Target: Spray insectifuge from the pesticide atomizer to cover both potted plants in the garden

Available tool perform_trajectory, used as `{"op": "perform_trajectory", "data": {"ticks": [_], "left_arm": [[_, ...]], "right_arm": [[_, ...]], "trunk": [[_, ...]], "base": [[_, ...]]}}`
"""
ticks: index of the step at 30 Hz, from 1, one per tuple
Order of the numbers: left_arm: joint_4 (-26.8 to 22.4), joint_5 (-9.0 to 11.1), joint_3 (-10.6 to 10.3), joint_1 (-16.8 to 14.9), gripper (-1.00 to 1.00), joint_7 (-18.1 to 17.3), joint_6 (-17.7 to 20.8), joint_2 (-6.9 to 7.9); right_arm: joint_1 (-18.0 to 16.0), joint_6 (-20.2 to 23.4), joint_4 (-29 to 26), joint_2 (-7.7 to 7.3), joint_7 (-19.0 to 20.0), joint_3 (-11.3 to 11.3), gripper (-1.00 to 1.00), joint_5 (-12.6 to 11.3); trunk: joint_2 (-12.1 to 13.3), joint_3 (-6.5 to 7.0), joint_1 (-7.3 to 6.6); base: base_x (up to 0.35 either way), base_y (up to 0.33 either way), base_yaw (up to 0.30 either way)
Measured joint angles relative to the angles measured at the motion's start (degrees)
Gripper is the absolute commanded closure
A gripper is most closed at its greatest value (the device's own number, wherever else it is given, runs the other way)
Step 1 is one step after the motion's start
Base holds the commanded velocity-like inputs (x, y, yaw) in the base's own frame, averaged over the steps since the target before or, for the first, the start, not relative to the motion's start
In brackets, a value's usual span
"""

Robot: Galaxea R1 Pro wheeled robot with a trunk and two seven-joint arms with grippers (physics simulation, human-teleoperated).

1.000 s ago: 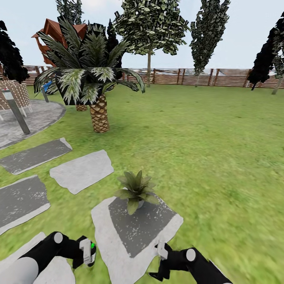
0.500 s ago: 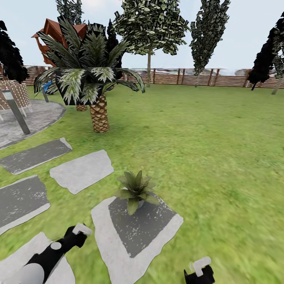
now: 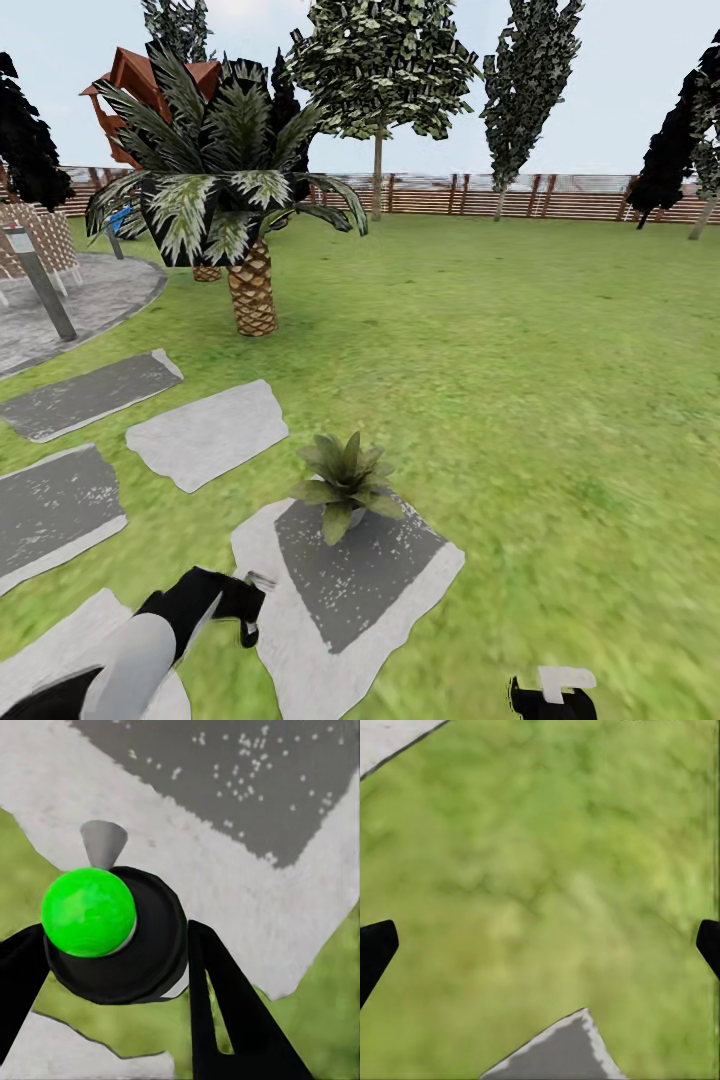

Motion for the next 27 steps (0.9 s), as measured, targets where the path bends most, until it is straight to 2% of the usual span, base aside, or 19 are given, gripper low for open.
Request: {"op": "perform_trajectory", "data": {"ticks": [1, 4, 5, 6, 7, 8, 11, 14, 20, 24, 25, 27], "left_arm": [[-0.1, 0.0, 0.0, -1.3, 1.00, -2.7, 3.0, 0.10], [-1.2, -0.1, -0.1, -3.8, 1.00, -5.3, 8.7, 0.22], [-9.8, -1.1, -10.3, -4.3, 1.00, -14.1, 22.2, 0.50], [-10.6, -0.4, -11.3, -9.4, 1.00, -17.4, 23.7, 1.18], [-10.8, -0.5, -11.6, -10.8, 1.00, -18.8, 24.0, 1.53], [-10.8, -1.1, -12.0, -9.8, 1.00, -19.6, 24.1, 1.80], [-10.9, -2.9, -13.8, -10.2, 1.00, -21.0, 24.4, 2.06], [-10.9, -4.0, -14.4, -10.3, 1.00, -21.3, 24.5, 2.00], [-10.8, -4.4, -15.2, -10.3, 1.00, -21.4, 24.6, 1.76], [-10.7, -4.5, -17.4, -10.2, 1.00, -23.4, 24.7, 1.90], [-10.9, -14.9, -19.6, -9.4, 1.00, -35.5, 24.4, 2.94], [-10.9, -15.0, -19.5, -9.4, 1.00, -36.1, 24.4, 2.97]], "right_arm": [[0.0, 0.0, 0.1, -0.56, 0.0, 0.0, -1.00, 0.0], [0.0, 0.0, 0.2, -1.02, 0.1, 0.1, -1.00, 0.0], [0.2, 0.0, 0.9, -0.94, 0.3, 0.1, -1.00, 0.1], [0.1, 0.0, 1.0, -0.89, 0.3, 0.2, -1.00, 0.1], [0.2, 0.0, 1.0, -0.84, 0.3, 0.2, -1.00, 0.1], [0.1, 0.0, 1.0, -0.79, 0.3, 0.2, -1.00, 0.1], [0.2, 0.0, 1.0, -0.69, 0.3, 0.2, -1.00, 0.1], [0.2, 0.0, 1.0, -0.67, 0.3, 0.2, -1.00, 0.1], [0.2, 0.0, 0.9, -0.66, 0.3, 0.2, -1.00, 0.1], [0.2, 0.0, 1.0, -0.66, 0.3, 0.2, -1.00, 0.1], [0.2, 0.0, 1.0, -0.65, 0.3, 0.2, -1.00, 0.1], [0.2, 0.0, 0.9, -0.63, 0.3, 0.2, -1.00, 0.1]], "trunk": [[0.0, 0.00, 0.00], [0.0, 0.00, 0.00], [0.0, -0.01, 0.00], [0.0, 0.01, -0.01], [0.0, 0.01, 0.00], [0.0, -0.01, 0.01], [0.0, 0.00, -0.02], [0.0, 0.00, -0.04], [0.0, 0.00, -0.03], [0.0, 0.00, -0.03], [0.0, -0.01, 0.02], [0.0, 0.00, -0.01]], "base": [[0.000, 0.000, 0.000], [0.000, 0.000, 0.000], [0.000, 0.000, 0.000], [0.000, 0.000, 0.000], [0.000, 0.000, 0.000], [0.007, 0.000, 0.000], [0.146, 0.000, 0.000], [0.287, 0.000, 0.000], [0.328, 0.000, 0.000], [0.251, 0.061, 0.000], [0.000, 0.215, 0.000], [0.000, 0.028, 0.000]]}}
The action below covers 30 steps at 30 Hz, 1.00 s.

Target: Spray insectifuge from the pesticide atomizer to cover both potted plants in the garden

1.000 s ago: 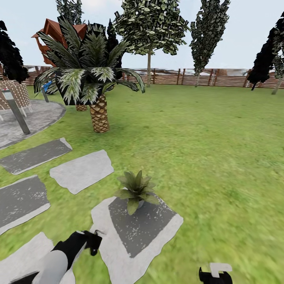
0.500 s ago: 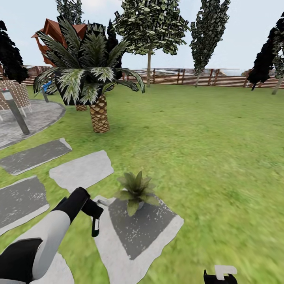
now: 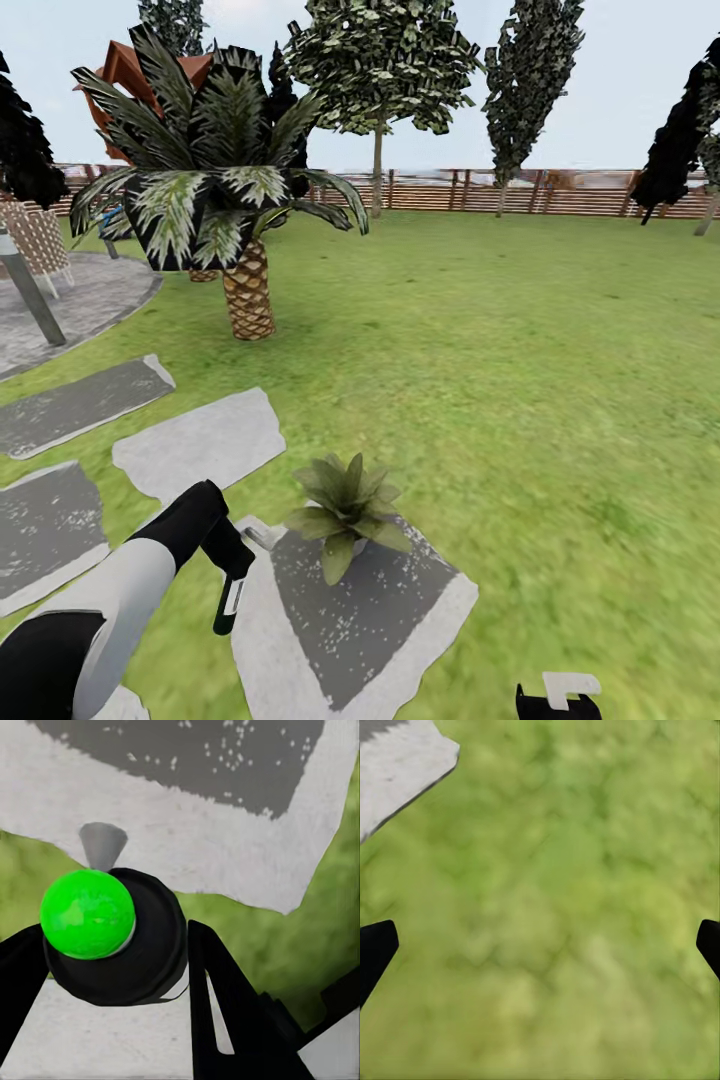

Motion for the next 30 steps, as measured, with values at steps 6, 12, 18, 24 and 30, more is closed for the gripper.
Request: {"op": "perform_trajectory", "data": {"ticks": [6, 12, 18, 24, 30], "left_arm": [[0.0, 0.0, 0.0, 0.0, 1.00, 0.0, 0.0, -0.01], [0.0, 0.0, 0.0, -0.2, 1.00, 0.0, 0.0, 0.15], [0.0, 0.0, 0.0, -0.4, 1.00, -0.1, -0.1, 0.24], [0.0, 0.2, 0.0, -0.9, 1.00, -0.2, 0.0, -0.56], [-0.1, -0.1, -2.6, -3.5, 1.00, -7.3, -0.2, -0.92]], "right_arm": [[0.0, 0.0, 0.0, -0.02, 0.0, 0.0, -1.00, 0.0], [0.0, 0.0, 0.0, -0.01, 0.0, 0.0, -1.00, 0.0], [0.0, 0.0, 0.0, 0.01, 0.0, 0.0, -1.00, 0.0], [0.0, 0.0, 0.0, -0.03, 0.0, 0.0, -1.00, 0.0], [0.0, 0.0, 0.0, -0.03, 0.0, 0.0, -1.00, 0.0]], "trunk": [[0.0, 0.00, 0.01], [0.0, 0.23, 0.04], [0.0, 0.36, 0.00], [0.0, 0.37, -0.01], [0.0, 0.37, 0.01]], "base": [[-0.004, 0.006, -0.003], [-0.287, 0.084, -0.185], [-0.037, 0.102, -0.055], [0.181, 0.160, -0.003], [0.021, 0.015, 0.000]]}}
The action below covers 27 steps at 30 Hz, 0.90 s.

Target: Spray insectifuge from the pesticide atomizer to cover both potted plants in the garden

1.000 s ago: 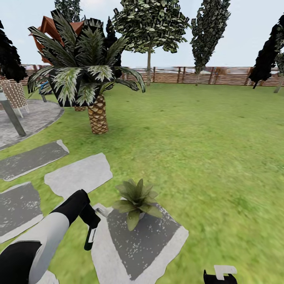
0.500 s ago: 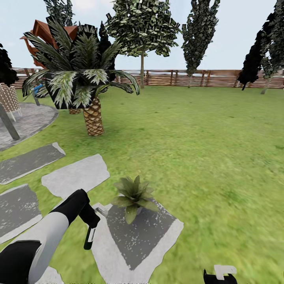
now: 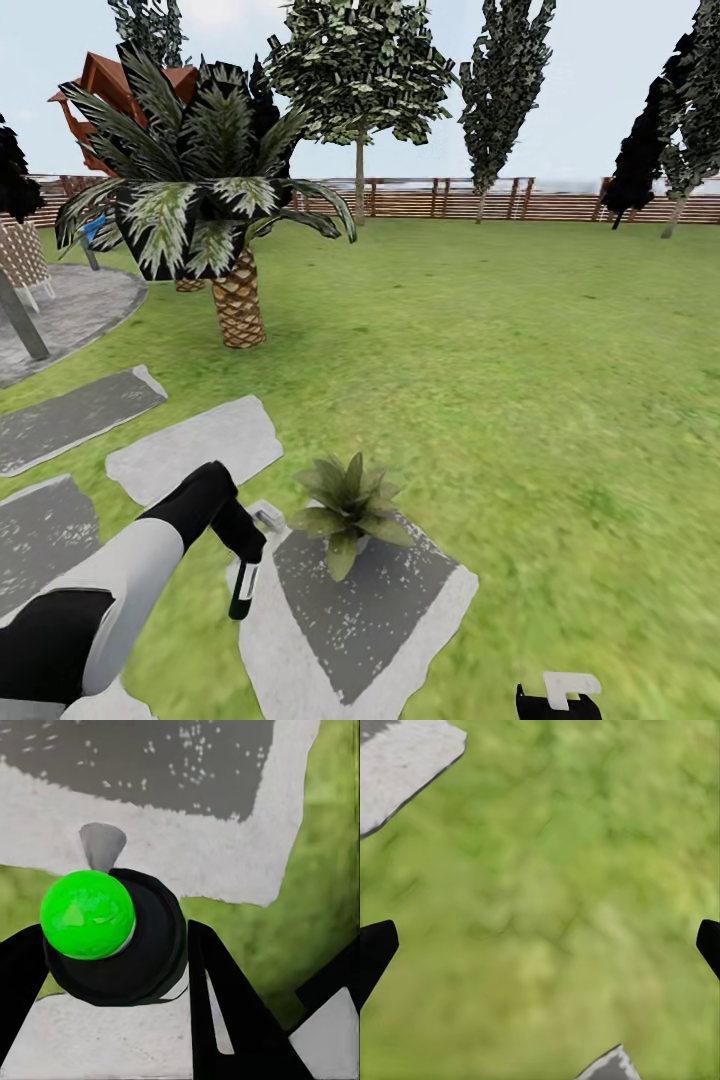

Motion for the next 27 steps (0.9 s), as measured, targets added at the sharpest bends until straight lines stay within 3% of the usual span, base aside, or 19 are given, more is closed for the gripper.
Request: {"op": "perform_trajectory", "data": {"ticks": [2, 4, 6, 10, 11, 14, 27], "left_arm": [[-0.3, 0.1, -4.6, -0.7, 1.00, -3.0, 0.1, -0.05], [-1.9, 0.2, -7.8, -1.4, 1.00, -5.2, 0.1, -0.50], [-2.9, 0.1, -9.0, -1.7, 1.00, -6.5, 0.1, -0.68], [-3.4, 0.0, -9.8, -1.6, 1.00, -7.4, 0.0, 0.55], [-3.5, -0.1, -9.9, -1.3, 1.00, -7.4, -0.1, 1.68], [-3.5, 0.0, -9.9, -1.0, 1.00, -7.5, -0.1, 2.84], [-3.7, 0.0, -10.0, -1.2, 1.00, -7.5, 0.0, 2.46]], "right_arm": [[0.0, 0.0, 0.0, 0.00, 0.0, 0.0, -1.00, 0.0], [0.0, 0.0, 0.0, 0.00, 0.0, 0.0, -1.00, 0.0], [0.0, 0.0, 0.0, -0.03, 0.0, 0.0, -1.00, 0.0], [0.0, 0.0, 0.0, -0.02, 0.0, 0.0, -1.00, 0.1], [0.0, 0.0, 0.0, -0.01, 0.0, 0.0, -1.00, 0.1], [0.0, 0.0, 0.0, 0.00, 0.0, 0.0, -1.00, 0.1], [0.0, 0.0, 0.0, 0.00, -0.1, 0.0, -1.00, 0.0]], "trunk": [[0.0, 0.00, 0.00], [0.0, 0.00, 0.00], [0.0, 0.00, 0.00], [0.0, 0.00, 0.00], [0.0, 0.00, 0.00], [0.0, 0.00, 0.00], [0.0, 0.00, -0.03]], "base": [[0.002, 0.002, 0.000], [0.000, 0.000, 0.000], [0.000, 0.000, 0.000], [0.000, 0.000, 0.000], [0.000, 0.000, 0.000], [0.042, 0.000, 0.000], [0.298, 0.066, -0.006]]}}
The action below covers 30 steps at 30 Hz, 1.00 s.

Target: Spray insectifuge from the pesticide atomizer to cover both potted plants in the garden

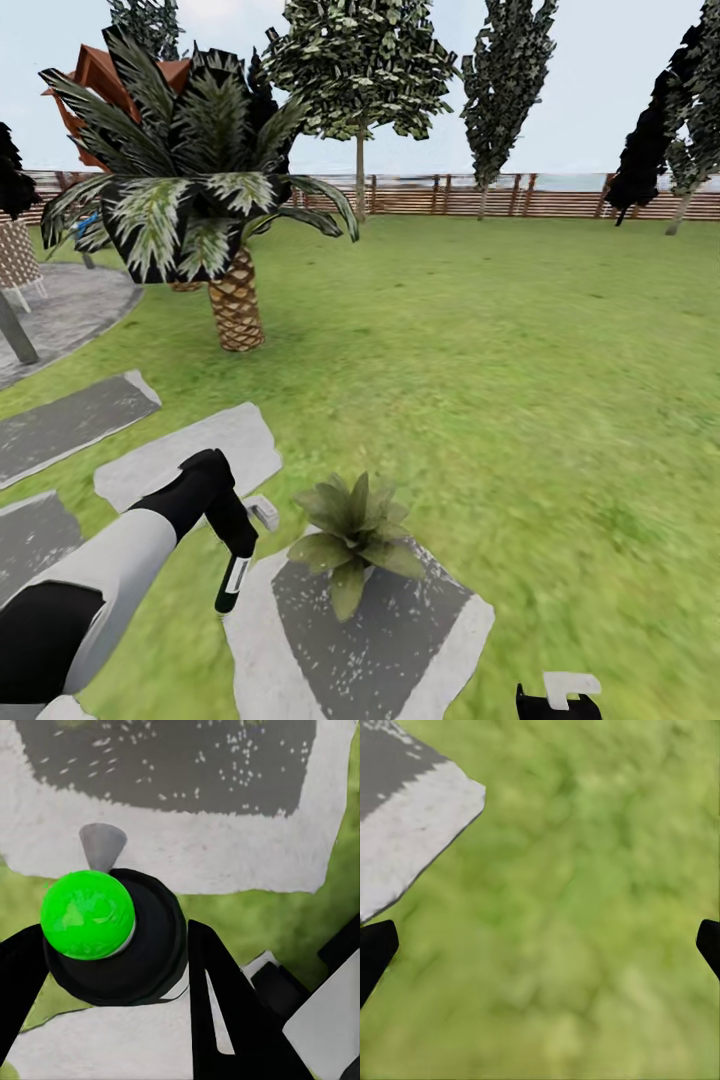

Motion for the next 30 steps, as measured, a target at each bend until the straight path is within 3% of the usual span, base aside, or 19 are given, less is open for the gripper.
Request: {"op": "perform_trajectory", "data": {"ticks": [9, 12, 13, 15, 16, 23, 27, 30], "left_arm": [[0.2, -0.1, -0.4, 0.3, 1.00, 0.1, -0.6, 0.33], [0.7, -0.1, -1.8, 1.1, 1.00, 0.2, -0.7, 0.65], [0.5, -0.2, -2.4, 3.9, 1.00, 0.4, -0.9, 1.22], [0.5, -0.2, -2.7, 6.7, 1.00, 0.4, -2.3, 5.09], [0.4, 0.0, -2.6, 7.2, 1.00, 0.3, -3.0, 5.23], [0.0, 0.0, -2.1, 8.6, 1.00, 1.2, -4.8, 3.82], [-0.8, 0.4, -1.6, 8.5, 1.00, 3.5, -4.5, 4.11], [-3.9, 0.8, 0.6, 8.4, 1.00, 4.9, -4.3, 3.72]], "right_arm": [[0.0, 0.0, 0.0, -0.02, 0.0, 0.0, -1.00, 0.0], [0.0, 0.0, 0.0, 0.00, 0.0, 0.0, -1.00, 0.0], [0.0, 0.0, 0.0, 0.00, 0.0, 0.0, -1.00, 0.0], [0.0, 0.0, 0.0, 0.00, 0.0, 0.0, -1.00, 0.0], [0.0, 0.0, 0.0, 0.00, 0.0, 0.0, -1.00, 0.0], [0.0, 0.0, 0.0, 0.00, 0.0, 0.0, -1.00, 0.1], [0.0, 0.0, 0.0, 0.00, 0.0, 0.0, -1.00, 0.1], [0.0, 0.0, 0.1, 0.01, 0.0, 0.0, -1.00, 0.1]], "trunk": [[0.0, 0.00, 0.03], [0.0, 0.00, 0.04], [0.0, 0.00, 0.03], [0.0, -0.01, 0.04], [0.0, 0.00, 0.04], [0.0, 0.00, 0.04], [0.0, 0.00, 0.03], [0.0, 0.00, 0.03]], "base": [[0.079, 0.014, -0.233], [0.001, 0.000, -0.044], [0.000, 0.000, -0.002], [0.000, 0.000, 0.000], [0.000, 0.000, 0.000], [0.000, 0.000, 0.000], [0.000, 0.000, 0.000], [0.000, 0.000, 0.000]]}}
